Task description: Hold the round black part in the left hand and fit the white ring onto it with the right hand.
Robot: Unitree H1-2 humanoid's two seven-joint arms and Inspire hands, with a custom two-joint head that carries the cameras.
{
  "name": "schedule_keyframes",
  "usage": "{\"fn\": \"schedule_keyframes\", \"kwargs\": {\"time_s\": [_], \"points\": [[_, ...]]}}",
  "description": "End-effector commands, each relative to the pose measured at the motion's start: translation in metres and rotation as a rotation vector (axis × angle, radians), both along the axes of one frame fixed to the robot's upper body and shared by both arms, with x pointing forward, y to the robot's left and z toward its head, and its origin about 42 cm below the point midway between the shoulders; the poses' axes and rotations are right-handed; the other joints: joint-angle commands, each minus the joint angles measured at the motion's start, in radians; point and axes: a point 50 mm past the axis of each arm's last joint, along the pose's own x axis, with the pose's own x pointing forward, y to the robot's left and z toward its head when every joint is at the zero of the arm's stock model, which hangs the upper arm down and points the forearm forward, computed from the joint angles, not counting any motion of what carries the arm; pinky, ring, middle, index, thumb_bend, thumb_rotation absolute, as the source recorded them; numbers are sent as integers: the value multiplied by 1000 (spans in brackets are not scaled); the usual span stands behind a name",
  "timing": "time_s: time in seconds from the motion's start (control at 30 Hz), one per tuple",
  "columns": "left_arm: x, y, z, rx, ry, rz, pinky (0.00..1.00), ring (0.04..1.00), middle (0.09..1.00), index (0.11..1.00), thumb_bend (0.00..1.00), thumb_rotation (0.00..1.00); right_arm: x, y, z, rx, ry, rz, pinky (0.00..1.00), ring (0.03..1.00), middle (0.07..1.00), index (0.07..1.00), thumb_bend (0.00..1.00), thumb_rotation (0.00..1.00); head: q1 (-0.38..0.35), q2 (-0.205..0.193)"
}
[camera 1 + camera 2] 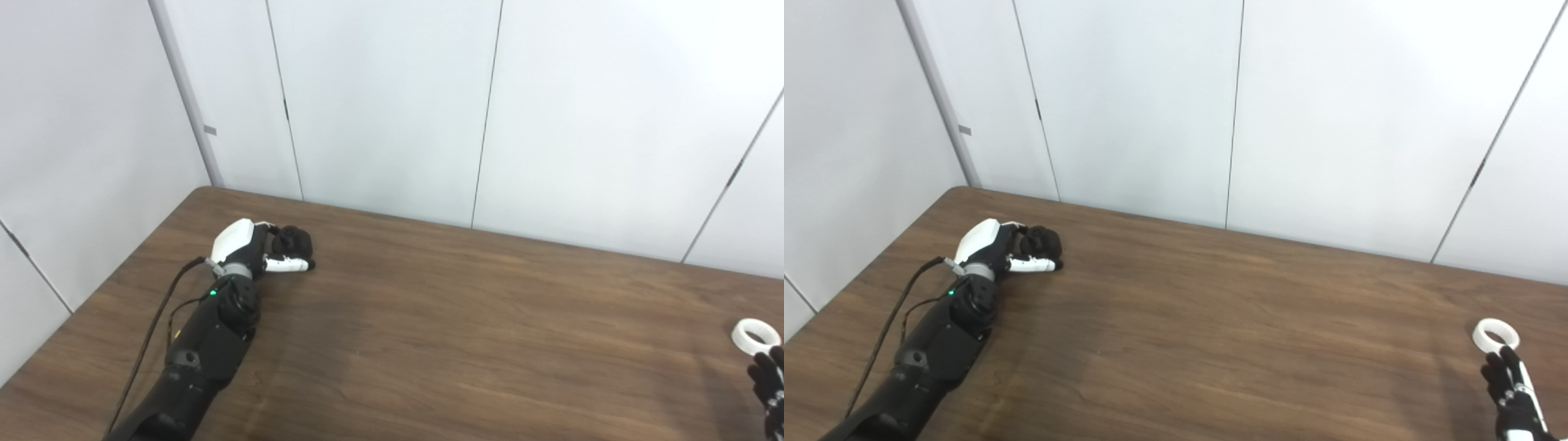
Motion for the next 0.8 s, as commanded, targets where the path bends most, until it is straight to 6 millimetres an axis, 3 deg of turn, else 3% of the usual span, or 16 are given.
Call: {"fn": "schedule_keyframes", "kwargs": {"time_s": [0.0,0.53,0.73,0.77], "points": [[14,6,34,50,-99,-7,1000,988,932,794,996,360,-30,18,-44,75,150,-28,1000,958,967,978,477,1000,1,1],[15,7,33,34,-120,18,1000,966,893,705,926,280,-31,17,-44,71,159,-31,1000,956,967,982,485,1000,0,5],[14,6,33,35,-151,16,1000,929,833,596,819,133,-32,17,-43,61,164,-35,1000,954,965,978,504,1000,-1,8],[14,6,32,19,-164,18,1000,928,823,532,645,91,-32,17,-43,65,162,-35,1000,955,966,977,505,1000,-1,8]]}}
